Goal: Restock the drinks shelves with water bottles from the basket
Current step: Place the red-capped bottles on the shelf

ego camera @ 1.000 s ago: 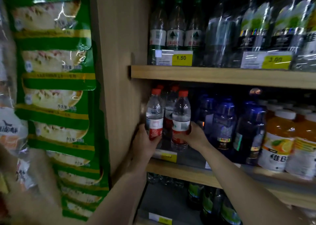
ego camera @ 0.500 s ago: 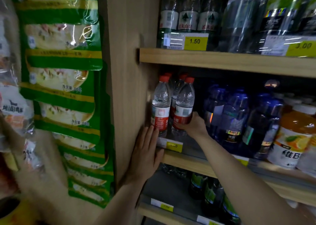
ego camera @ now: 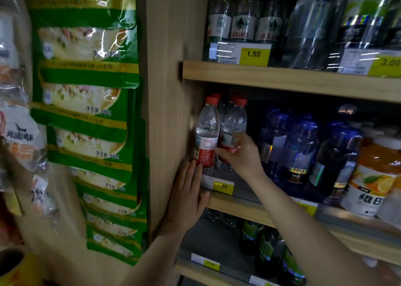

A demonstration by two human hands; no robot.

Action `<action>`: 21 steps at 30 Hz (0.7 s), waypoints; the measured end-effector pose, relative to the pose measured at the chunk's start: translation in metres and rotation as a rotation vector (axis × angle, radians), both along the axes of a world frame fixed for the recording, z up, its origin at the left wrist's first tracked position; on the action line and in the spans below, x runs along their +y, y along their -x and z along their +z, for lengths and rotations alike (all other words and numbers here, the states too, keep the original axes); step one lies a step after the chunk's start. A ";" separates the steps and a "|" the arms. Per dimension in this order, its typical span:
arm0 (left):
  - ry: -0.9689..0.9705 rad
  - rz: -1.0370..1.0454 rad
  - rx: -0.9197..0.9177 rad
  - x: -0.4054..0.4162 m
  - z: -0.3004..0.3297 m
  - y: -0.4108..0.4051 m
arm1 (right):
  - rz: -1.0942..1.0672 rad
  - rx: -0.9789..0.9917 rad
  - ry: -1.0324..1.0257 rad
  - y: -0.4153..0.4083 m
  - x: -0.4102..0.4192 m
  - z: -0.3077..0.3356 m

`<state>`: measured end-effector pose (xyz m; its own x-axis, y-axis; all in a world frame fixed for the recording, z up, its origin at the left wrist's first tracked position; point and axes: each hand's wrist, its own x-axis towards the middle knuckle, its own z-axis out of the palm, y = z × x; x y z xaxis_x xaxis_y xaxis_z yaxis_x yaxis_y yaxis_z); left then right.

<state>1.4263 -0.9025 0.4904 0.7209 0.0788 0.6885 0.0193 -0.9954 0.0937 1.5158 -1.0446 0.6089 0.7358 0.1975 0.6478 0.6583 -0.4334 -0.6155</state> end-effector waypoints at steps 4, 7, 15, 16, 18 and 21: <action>-0.015 -0.008 -0.001 0.001 0.001 0.001 | 0.159 0.074 0.063 0.010 0.024 0.007; -0.033 -0.005 0.015 0.001 0.002 0.001 | 0.169 0.106 0.057 0.010 0.036 0.006; -0.034 -0.029 0.043 0.003 0.004 0.002 | 0.020 0.110 0.087 -0.007 0.058 0.000; -0.028 -0.038 0.028 0.002 0.006 0.003 | 0.006 0.117 0.100 -0.009 0.060 0.000; 0.006 -0.050 -0.020 -0.001 0.012 0.007 | 0.009 0.137 0.121 -0.009 0.059 0.002; 0.147 -0.095 -0.110 -0.009 0.032 0.011 | 0.076 0.055 0.062 0.001 0.042 0.005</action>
